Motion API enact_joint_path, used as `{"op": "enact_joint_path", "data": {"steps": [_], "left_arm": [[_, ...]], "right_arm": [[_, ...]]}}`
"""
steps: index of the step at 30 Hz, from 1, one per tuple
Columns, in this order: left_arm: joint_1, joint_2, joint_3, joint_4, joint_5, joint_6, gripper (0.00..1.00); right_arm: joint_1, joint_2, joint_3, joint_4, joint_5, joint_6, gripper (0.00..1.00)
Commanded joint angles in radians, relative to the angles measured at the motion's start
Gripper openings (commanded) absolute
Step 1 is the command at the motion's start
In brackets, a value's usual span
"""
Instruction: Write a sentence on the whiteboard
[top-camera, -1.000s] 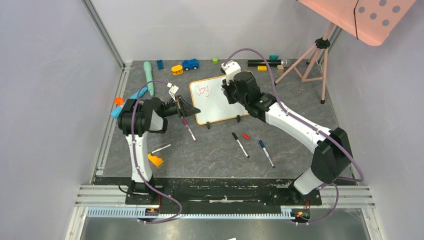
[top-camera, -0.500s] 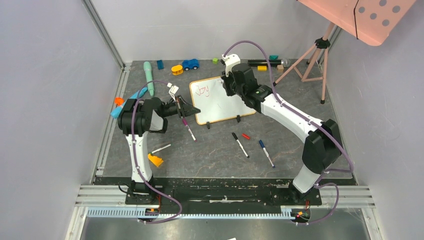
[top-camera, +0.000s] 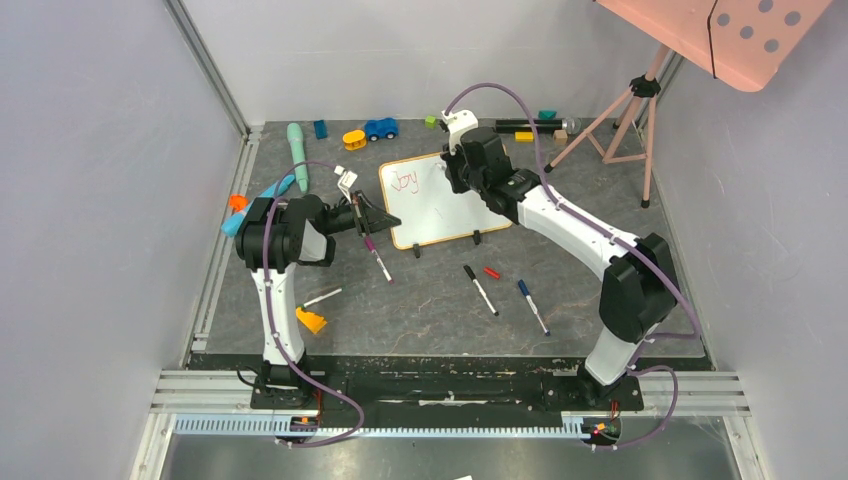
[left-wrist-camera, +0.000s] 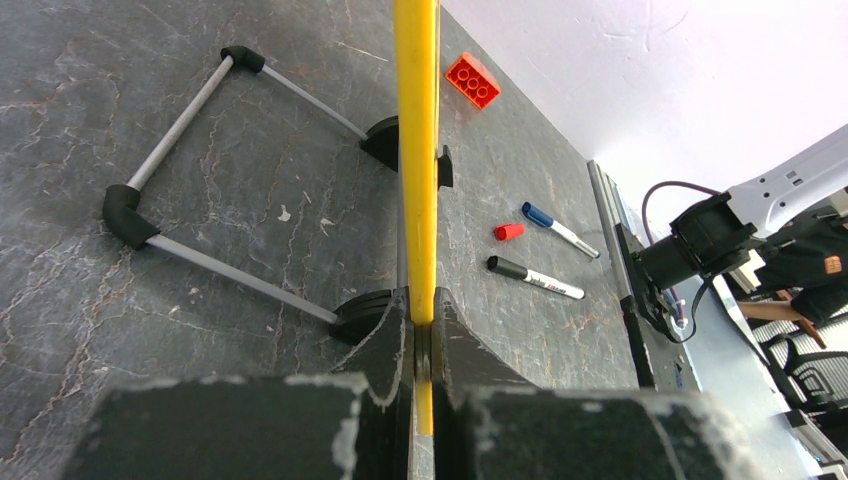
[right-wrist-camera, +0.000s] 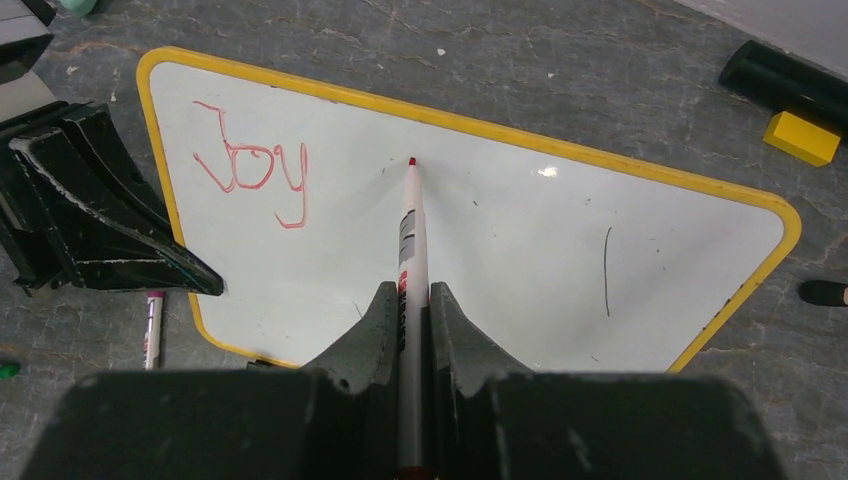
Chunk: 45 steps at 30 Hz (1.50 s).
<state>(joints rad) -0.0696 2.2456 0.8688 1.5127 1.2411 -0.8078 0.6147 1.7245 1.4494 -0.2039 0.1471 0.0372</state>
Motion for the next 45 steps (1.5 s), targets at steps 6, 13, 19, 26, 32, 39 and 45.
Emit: {"op": "enact_joint_path", "data": {"steps": [6,13,19,26,32,39,45], "left_arm": [[-0.024,0.040,-0.013,0.044,0.127,0.036,0.02],[-0.024,0.040,-0.014,0.044,0.127,0.039,0.02],[-0.025,0.040,-0.014,0.044,0.128,0.039,0.02],[-0.025,0.040,-0.014,0.045,0.126,0.038,0.02],[-0.024,0.040,-0.014,0.044,0.126,0.039,0.02],[-0.024,0.039,-0.014,0.044,0.126,0.041,0.02],[-0.025,0.038,-0.016,0.044,0.126,0.041,0.02]], "right_arm": [[-0.009,0.024,0.046,0.020,0.037,0.027,0.00],[-0.009,0.033,0.050,0.020,-0.025,0.017,0.00],[-0.010,0.023,0.037,0.011,0.039,0.025,0.00],[-0.010,0.026,0.040,0.008,0.025,0.022,0.00],[-0.011,0.029,0.037,0.006,0.011,0.025,0.00],[-0.012,0.031,0.037,0.002,0.038,0.021,0.00],[-0.012,0.030,0.028,0.001,0.041,0.030,0.00]]}}
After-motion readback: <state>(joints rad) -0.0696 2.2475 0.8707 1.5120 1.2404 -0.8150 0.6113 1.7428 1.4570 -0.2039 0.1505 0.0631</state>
